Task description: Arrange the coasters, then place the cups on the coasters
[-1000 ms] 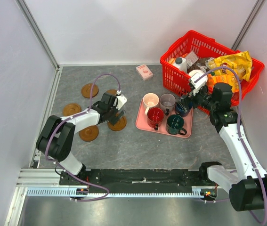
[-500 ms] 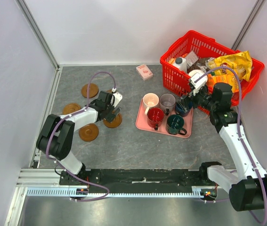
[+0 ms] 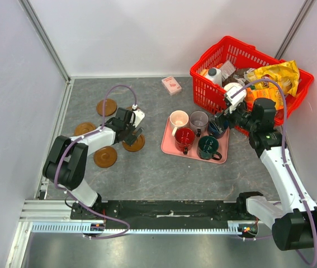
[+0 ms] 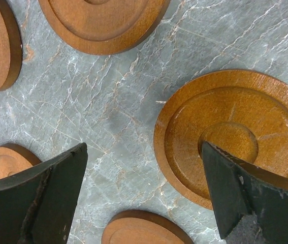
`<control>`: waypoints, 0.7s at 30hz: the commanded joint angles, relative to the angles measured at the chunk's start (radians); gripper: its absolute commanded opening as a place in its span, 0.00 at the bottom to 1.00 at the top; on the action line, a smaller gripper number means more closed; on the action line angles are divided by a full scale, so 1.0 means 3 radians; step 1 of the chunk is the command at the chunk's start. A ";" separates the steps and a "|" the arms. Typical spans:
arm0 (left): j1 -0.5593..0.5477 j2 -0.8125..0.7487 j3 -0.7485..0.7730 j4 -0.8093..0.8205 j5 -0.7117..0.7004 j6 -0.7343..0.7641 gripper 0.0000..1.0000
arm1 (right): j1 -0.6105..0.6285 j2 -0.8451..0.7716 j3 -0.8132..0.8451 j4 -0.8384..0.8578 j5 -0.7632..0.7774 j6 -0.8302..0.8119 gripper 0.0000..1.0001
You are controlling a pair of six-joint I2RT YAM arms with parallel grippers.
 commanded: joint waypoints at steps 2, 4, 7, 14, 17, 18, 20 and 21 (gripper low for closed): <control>0.0114 -0.0279 0.0099 -0.0194 -0.0093 -0.0016 1.00 | -0.0003 -0.0015 0.0019 0.0058 -0.0045 -0.0001 0.98; 0.0211 -0.0534 0.0171 -0.0250 0.0040 -0.0016 1.00 | -0.0003 -0.0025 0.0019 0.0063 -0.0030 -0.0006 0.98; 0.0456 -0.1009 0.0268 -0.0454 0.0473 -0.0046 1.00 | -0.0003 -0.0025 0.0014 0.0058 -0.0029 -0.0011 0.98; 0.0865 -0.2205 -0.0186 -0.0552 0.1206 -0.0384 1.00 | -0.0003 -0.0004 0.0152 -0.0181 -0.0096 -0.0153 0.98; 0.0881 -0.2661 -0.0595 -0.0486 0.1349 -0.0415 1.00 | -0.0003 -0.0050 0.0285 -0.0300 0.0041 -0.0139 0.98; 0.0901 -0.2774 -0.0702 -0.0455 0.1344 -0.0409 1.00 | 0.0002 -0.0081 0.0341 -0.0295 0.0189 -0.0032 0.98; 0.0937 -0.2979 -0.0836 -0.0419 0.1329 -0.0389 1.00 | -0.0003 -0.0142 0.0473 -0.0300 0.0424 0.0157 0.98; 0.0947 -0.3030 -0.0882 -0.0414 0.1339 -0.0394 1.00 | 0.0002 -0.0173 0.0565 -0.0305 0.0491 0.0224 0.98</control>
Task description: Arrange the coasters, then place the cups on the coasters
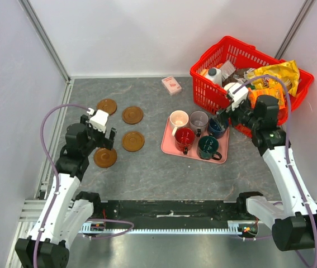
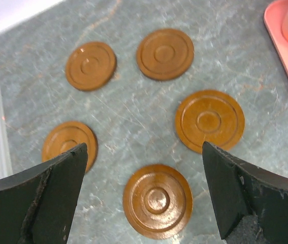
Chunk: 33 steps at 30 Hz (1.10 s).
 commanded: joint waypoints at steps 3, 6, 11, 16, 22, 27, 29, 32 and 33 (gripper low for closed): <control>0.0102 -0.0264 -0.0394 0.0084 0.0316 -0.0144 1.00 | -0.0003 -0.0220 0.0480 -0.0004 0.0448 0.0386 0.98; 0.0117 -0.0209 -0.0502 0.0182 0.0434 -0.0123 1.00 | 0.0002 -0.0226 0.0363 -0.0014 0.0428 0.0407 0.98; 0.0138 -0.0029 -0.0451 0.0100 0.0464 -0.0154 0.98 | 0.0022 -0.0149 0.0045 -0.0069 0.0014 -0.0057 0.98; 0.0163 -0.0024 -0.0487 0.0110 0.0541 -0.0118 0.97 | 0.0058 0.0025 0.0076 -0.0091 -0.0084 0.0044 0.98; 0.0168 -0.0131 -0.0523 0.0090 0.0643 -0.0072 0.97 | 0.0058 0.0178 0.0051 -0.0136 -0.0155 0.0039 0.98; 0.0184 -0.0229 -0.0538 0.0059 0.0684 -0.0052 0.97 | 0.0063 0.0280 0.0137 -0.0376 -0.0339 -0.0160 0.98; 0.0184 -0.0218 -0.0538 0.0059 0.0700 -0.0052 0.97 | 0.0068 0.0342 0.0173 -0.0458 -0.0319 -0.0237 0.98; 0.0194 -0.0172 -0.0528 0.0059 0.0685 -0.0046 0.96 | 0.0165 0.0429 0.0199 -0.0576 -0.0299 -0.0416 0.98; 0.0189 -0.0167 -0.0523 0.0064 0.0659 -0.0046 0.96 | 0.0242 0.0475 0.0194 -0.0576 -0.0243 -0.0441 0.98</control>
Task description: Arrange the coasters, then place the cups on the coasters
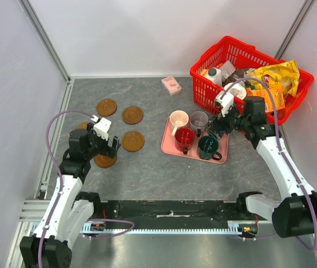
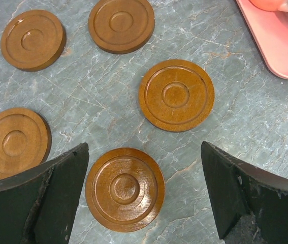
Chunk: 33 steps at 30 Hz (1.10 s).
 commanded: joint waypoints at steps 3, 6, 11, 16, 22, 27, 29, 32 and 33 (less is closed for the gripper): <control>0.0034 0.0048 -0.0019 0.0085 0.0095 -0.0015 0.96 | 0.0465 0.0281 0.0144 -0.0147 0.0226 -0.0301 0.98; 0.0039 0.0134 -0.0019 0.0080 0.0167 0.0011 0.96 | 0.0640 0.0455 0.0154 -0.0116 0.0416 -0.0296 0.98; 0.0034 0.0196 -0.0019 0.0100 0.0157 0.0036 0.95 | 0.0701 0.0598 0.0134 -0.0075 0.0442 -0.0260 0.98; 0.0039 0.0186 -0.0024 0.0105 0.0157 0.0052 0.95 | 0.0773 0.0660 0.0139 -0.0111 0.0416 -0.0311 0.98; 0.0034 0.0155 -0.0040 0.0105 0.0162 0.0052 0.95 | 0.1064 0.0823 0.0379 -0.0228 0.0549 -0.0429 0.98; 0.0039 0.0135 -0.0035 0.0090 0.0172 0.0047 0.95 | 0.1198 0.1262 0.0956 -0.0642 0.0335 -0.0413 0.98; 0.0034 0.0114 -0.0035 0.0090 0.0147 0.0057 0.95 | 0.1203 0.1456 0.1201 -0.0729 0.0243 -0.0383 0.98; 0.0039 0.0048 -0.0050 0.0100 0.0147 0.0062 0.95 | 0.1223 0.1717 0.1406 -0.0760 0.0349 -0.0286 0.98; 0.0039 0.0033 -0.0055 0.0100 0.0147 0.0062 0.95 | 0.1233 0.1804 0.1478 -0.0811 0.0400 -0.0250 0.98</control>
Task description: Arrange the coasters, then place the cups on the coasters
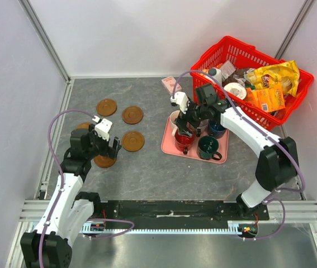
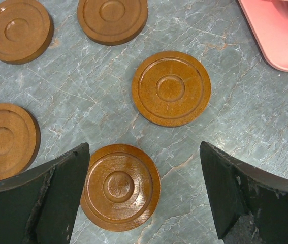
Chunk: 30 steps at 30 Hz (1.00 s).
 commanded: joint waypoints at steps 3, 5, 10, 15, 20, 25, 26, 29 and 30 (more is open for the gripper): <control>0.0024 -0.0128 -0.0013 0.0096 0.0036 0.0044 0.95 | 0.0025 0.0415 0.0410 -0.0328 0.0169 0.0198 0.98; 0.0029 -0.0113 -0.0013 0.0096 0.0036 0.0039 0.95 | 0.0025 0.0379 0.0313 -0.0298 0.0179 0.0173 0.98; 0.0029 0.0030 -0.0003 0.0117 0.0021 0.0049 0.95 | 0.0031 0.0160 0.0058 -0.0456 0.0138 -0.0174 0.98; 0.0029 -0.0005 0.0007 0.0096 -0.0035 0.0049 0.94 | 0.0092 -0.0106 -0.0050 -0.0661 0.0342 -0.0558 0.98; 0.0039 -0.0051 -0.0054 0.0147 0.0026 0.0059 0.94 | 0.0189 -0.0378 -0.0382 -0.0482 0.0674 -0.0824 0.98; 0.0039 0.0071 -0.0008 0.0132 -0.0035 0.0065 0.94 | 0.0322 -0.0235 -0.0470 -0.0441 0.0951 -0.0865 0.98; 0.0034 0.0077 -0.0003 0.0132 -0.0030 0.0059 0.94 | 0.0383 -0.0204 -0.0480 -0.0451 0.1012 -0.0891 0.98; 0.0034 0.0056 0.0002 0.0107 -0.0061 0.0059 0.94 | 0.0582 -0.0153 -0.0561 -0.0431 0.1252 -0.0962 0.98; 0.0044 0.0026 0.0002 0.0112 -0.0076 0.0054 0.94 | 0.0643 -0.0143 -0.0572 -0.0400 0.1309 -0.0957 0.98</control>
